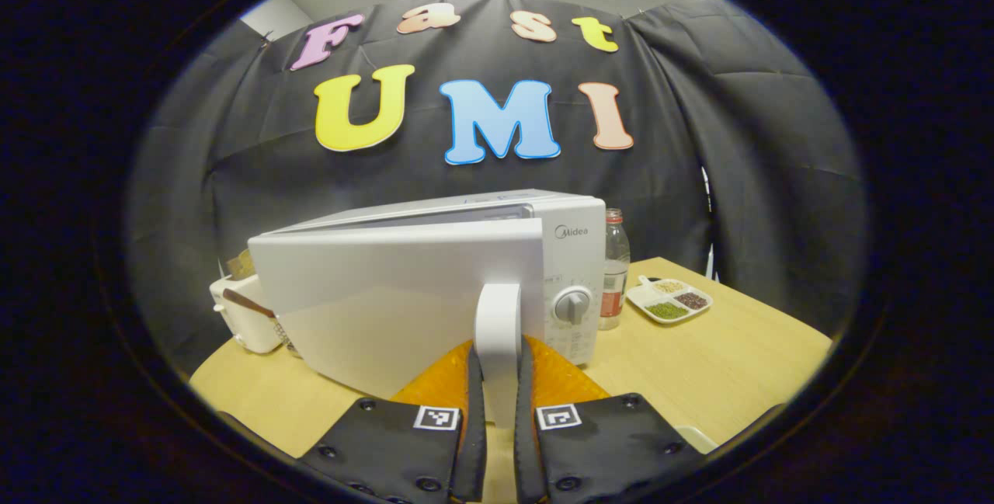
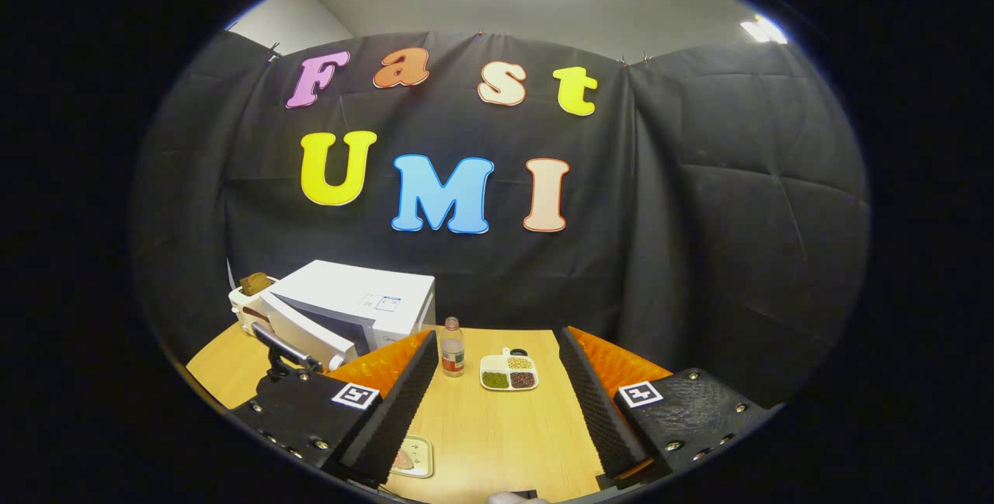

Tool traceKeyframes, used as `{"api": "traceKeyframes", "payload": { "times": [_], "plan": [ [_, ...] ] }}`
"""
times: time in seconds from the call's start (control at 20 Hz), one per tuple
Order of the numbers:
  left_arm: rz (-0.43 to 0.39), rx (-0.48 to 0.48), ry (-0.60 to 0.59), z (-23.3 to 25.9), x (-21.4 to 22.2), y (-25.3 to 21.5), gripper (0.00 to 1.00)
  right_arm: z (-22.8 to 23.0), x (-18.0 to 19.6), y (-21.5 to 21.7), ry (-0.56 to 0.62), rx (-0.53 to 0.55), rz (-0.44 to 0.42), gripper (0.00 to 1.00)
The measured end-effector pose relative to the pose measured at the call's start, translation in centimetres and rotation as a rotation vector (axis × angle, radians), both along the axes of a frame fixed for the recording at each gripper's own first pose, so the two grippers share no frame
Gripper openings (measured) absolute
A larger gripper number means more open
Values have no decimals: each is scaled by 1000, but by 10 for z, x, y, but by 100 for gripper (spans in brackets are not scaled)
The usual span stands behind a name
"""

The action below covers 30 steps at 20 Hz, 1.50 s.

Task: Open the microwave oven with the left hand, put the food in, and close the microwave oven.

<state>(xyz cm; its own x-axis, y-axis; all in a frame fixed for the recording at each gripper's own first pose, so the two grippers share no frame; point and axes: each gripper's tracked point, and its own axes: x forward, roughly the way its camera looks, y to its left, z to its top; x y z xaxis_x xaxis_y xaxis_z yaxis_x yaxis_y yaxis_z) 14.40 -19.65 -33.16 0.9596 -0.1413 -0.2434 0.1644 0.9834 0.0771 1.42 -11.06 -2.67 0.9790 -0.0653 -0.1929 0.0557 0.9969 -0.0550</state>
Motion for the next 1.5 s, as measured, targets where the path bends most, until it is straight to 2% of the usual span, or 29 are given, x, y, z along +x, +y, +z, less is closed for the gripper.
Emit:
{"api": "traceKeyframes", "payload": {
  "times": [0.2, 0.45, 0.7, 0.9, 0.95, 1.0, 1.1, 1.15, 1.25, 1.3, 1.35, 1.4, 1.5],
  "plan": [
    [30, 52, 21, 3, -54, 38, 25, 0, -1, 27, -1, 17, 76, 96],
    [109, 119, 35, 8, -105, 97, 33, 3, -4, 64, -18, 6, 149, 96],
    [162, 95, 62, 4, -131, 153, 84, 4, -3, 103, -19, 21, 204, 96],
    [209, 123, 60, 9, -149, 195, 85, -5, -4, 142, 2, 42, 259, 96],
    [217, 127, 63, 9, -153, 205, 89, -8, -4, 151, 5, 46, 272, 96],
    [221, 132, 68, 10, -158, 215, 85, -9, -5, 160, 7, 50, 282, 96],
    [228, 127, 76, 11, -168, 233, 85, -13, -5, 176, 11, 54, 305, 96],
    [234, 121, 78, 12, -170, 242, 93, -15, -6, 184, 15, 58, 317, 96],
    [259, 112, 84, 16, -182, 264, 89, -20, -7, 199, 24, 72, 343, 96],
    [282, 110, 86, 15, -188, 277, 94, -21, -7, 205, 25, 77, 353, 96],
    [295, 104, 90, 17, -193, 288, 89, -22, -8, 212, 30, 81, 364, 96],
    [315, 108, 91, 18, -199, 299, 95, -23, -8, 217, 29, 85, 375, 96],
    [355, 140, 88, 23, -206, 321, 99, -26, -8, 225, 34, 87, 392, 96]
  ]
}}
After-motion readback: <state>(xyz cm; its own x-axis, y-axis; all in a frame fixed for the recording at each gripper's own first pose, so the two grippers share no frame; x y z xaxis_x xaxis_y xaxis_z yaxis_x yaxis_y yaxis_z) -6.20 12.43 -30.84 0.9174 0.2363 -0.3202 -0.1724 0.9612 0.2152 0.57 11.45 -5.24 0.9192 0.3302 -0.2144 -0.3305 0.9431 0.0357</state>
